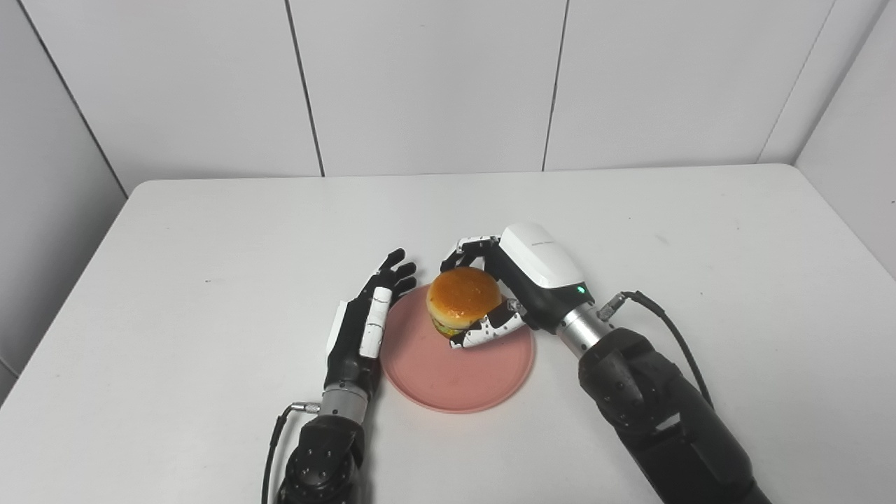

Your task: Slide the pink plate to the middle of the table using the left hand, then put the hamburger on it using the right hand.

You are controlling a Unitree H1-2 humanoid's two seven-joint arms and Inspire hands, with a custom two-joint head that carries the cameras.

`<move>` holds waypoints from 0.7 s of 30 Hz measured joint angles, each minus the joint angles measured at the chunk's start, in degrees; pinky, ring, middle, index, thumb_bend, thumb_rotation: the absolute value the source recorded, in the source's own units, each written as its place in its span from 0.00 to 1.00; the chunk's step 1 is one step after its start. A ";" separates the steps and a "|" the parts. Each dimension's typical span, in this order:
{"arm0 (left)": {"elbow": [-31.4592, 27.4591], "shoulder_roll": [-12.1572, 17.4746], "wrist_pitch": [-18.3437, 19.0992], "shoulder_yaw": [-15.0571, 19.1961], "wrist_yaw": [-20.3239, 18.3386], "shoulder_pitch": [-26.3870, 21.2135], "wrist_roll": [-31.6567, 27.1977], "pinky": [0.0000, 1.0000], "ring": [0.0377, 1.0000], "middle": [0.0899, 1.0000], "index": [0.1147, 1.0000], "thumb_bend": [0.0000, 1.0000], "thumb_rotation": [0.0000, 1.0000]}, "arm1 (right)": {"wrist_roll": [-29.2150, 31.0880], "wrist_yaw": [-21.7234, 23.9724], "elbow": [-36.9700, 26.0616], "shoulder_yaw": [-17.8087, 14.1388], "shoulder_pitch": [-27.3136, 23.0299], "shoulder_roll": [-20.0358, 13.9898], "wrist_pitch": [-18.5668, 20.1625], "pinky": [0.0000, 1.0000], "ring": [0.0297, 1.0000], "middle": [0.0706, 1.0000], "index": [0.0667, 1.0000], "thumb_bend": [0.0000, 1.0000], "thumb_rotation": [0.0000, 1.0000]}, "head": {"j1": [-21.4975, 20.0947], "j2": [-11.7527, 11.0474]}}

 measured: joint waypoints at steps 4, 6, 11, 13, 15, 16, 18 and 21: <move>0.05 -0.69 -0.18 0.15 0.77 0.25 -0.06 0.85 0.89 0.89 0.88 0.73 1.00 | -1.16 0.12 1.09 0.58 -0.52 -0.03 -0.57 0.41 0.48 0.43 0.48 0.52 0.00 | 0.26 0.00; 0.10 -1.02 -0.62 0.16 1.03 0.43 -0.09 0.86 0.90 0.89 0.88 0.72 1.00 | -1.29 0.14 1.54 1.12 -0.99 -0.03 -1.91 0.42 0.49 0.44 0.47 0.52 0.00 | 0.27 0.00; 0.01 -1.27 -0.63 0.17 1.03 0.74 -0.18 0.87 0.91 0.90 0.90 0.71 1.00 | -1.68 0.14 3.18 1.73 -1.45 -0.06 -3.52 0.42 0.48 0.43 0.48 0.52 0.00 | 0.09 0.00; -0.01 -1.27 -0.63 0.23 1.03 0.80 -0.26 0.86 0.90 0.89 0.90 0.71 1.00 | -1.70 0.39 3.65 1.89 -1.43 -0.27 -4.25 0.41 0.45 0.41 0.49 0.52 0.00 | 0.00 0.00; 0.02 -1.29 -0.65 0.23 1.03 0.79 -0.44 0.86 0.90 0.89 0.89 0.71 1.00 | -1.76 0.68 4.01 2.05 -1.44 -0.47 -4.54 0.41 0.45 0.41 0.50 0.52 0.00 | 0.00 0.09; 0.03 -1.31 -0.65 0.22 1.03 0.79 -0.43 0.86 0.90 0.89 0.89 0.71 1.00 | -1.84 0.70 4.42 2.08 -1.44 -0.53 -4.62 0.42 0.46 0.41 0.50 0.52 0.00 | 0.00 0.18; 0.02 -1.31 -0.65 0.21 1.03 0.79 -0.42 0.86 0.90 0.89 0.89 0.72 1.00 | -2.02 0.96 4.93 2.18 -1.41 -0.75 -4.62 0.43 0.46 0.41 0.50 0.52 0.00 | 0.00 0.18; 0.02 -1.33 -0.64 0.26 1.04 0.79 -0.46 0.87 0.90 0.89 0.89 0.72 1.00 | -2.20 1.19 4.93 2.29 -1.40 -0.89 -4.65 0.46 0.48 0.41 0.50 0.52 0.00 | -0.26 0.18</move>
